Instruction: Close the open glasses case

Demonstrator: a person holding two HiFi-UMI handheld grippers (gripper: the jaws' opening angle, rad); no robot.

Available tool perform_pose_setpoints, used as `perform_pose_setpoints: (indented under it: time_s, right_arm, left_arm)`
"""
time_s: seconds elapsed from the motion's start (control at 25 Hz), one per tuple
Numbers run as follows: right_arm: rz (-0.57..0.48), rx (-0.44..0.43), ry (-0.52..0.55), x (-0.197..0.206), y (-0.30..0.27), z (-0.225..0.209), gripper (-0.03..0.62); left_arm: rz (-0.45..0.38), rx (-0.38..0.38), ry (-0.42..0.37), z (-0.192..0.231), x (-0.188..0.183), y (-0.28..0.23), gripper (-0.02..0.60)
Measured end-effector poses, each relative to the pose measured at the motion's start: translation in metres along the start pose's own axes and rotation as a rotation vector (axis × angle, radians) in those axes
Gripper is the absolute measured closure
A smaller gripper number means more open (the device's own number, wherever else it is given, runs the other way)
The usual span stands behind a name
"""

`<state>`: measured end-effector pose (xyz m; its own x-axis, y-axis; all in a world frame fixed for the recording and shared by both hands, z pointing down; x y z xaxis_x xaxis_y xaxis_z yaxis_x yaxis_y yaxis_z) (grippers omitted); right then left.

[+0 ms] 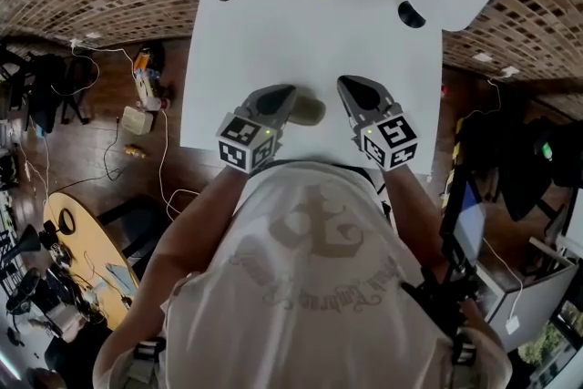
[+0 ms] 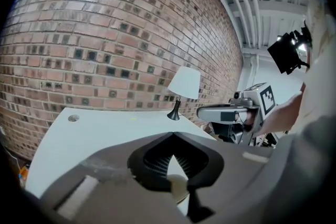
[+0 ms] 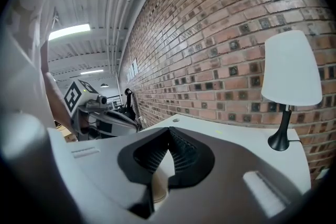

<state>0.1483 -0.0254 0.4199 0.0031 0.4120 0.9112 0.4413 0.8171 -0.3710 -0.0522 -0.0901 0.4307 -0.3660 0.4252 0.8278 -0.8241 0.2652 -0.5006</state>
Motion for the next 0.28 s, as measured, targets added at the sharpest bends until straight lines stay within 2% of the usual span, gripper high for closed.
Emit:
perform_pose_setpoints:
  time_s: [0.28]
  right_arm:
    - [-0.005, 0.009, -0.014, -0.0018, 0.0107, -0.0025, 0.586]
  left_arm:
    - [-0.007, -0.002, -0.007, -0.004, -0.0067, -0.0018, 0.575]
Point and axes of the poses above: the fingertips, and each gripper's own axes: y backward along the fingers, z to its left, x out of its underside, the point moved 9 cm from there along y, backward along the fingers, and after that the axes turned 6 degrees about z, right-handed, at the moved point
